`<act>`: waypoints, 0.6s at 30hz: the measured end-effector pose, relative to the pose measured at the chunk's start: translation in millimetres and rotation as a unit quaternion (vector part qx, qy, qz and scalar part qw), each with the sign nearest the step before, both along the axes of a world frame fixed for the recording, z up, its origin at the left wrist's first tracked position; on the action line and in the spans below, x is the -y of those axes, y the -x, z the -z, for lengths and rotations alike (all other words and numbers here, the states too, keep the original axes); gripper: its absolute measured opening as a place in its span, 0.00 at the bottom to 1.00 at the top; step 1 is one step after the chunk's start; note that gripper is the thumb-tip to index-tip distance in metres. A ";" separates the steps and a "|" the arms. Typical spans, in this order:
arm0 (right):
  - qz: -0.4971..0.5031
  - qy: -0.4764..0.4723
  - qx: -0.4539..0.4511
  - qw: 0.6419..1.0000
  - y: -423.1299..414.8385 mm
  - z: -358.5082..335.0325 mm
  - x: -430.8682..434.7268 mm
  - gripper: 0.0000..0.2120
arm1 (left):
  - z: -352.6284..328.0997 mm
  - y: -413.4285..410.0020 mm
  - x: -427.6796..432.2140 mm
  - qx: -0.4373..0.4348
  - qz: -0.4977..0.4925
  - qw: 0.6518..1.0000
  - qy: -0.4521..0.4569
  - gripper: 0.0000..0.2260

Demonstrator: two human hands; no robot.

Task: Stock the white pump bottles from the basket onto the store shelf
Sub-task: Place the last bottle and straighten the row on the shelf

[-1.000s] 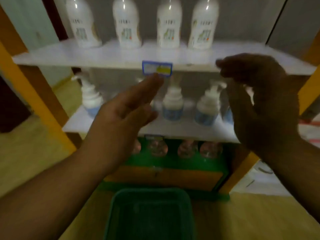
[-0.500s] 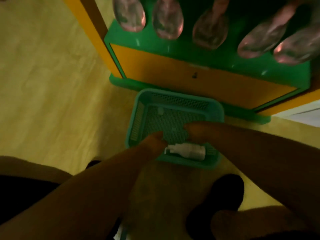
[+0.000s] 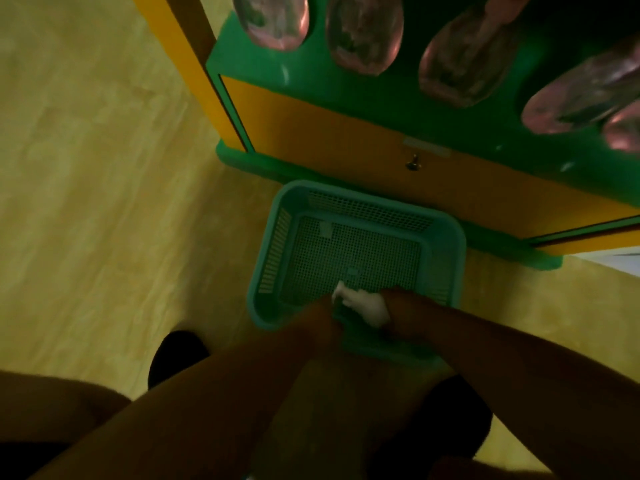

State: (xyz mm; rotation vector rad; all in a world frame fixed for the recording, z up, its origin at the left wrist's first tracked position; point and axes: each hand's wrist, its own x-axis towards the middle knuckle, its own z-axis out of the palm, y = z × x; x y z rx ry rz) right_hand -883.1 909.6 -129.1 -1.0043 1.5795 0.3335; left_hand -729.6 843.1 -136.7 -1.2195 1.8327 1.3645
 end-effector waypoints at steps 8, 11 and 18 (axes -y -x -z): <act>0.221 0.188 0.082 0.953 63.3 -93.5 19.1 0.37 | -76.2 21.2 26.1 -0.096 -0.096 0.991 -0.019 0.27; 0.336 0.251 0.191 0.887 62.3 -156.1 27.3 0.30 | -128.9 23.7 16.2 -0.242 -0.161 0.953 -0.089 0.20; 0.414 0.354 0.363 0.756 43.0 -277.2 3.5 0.39 | -250.3 8.6 -1.3 -0.449 -0.257 0.853 -0.075 0.17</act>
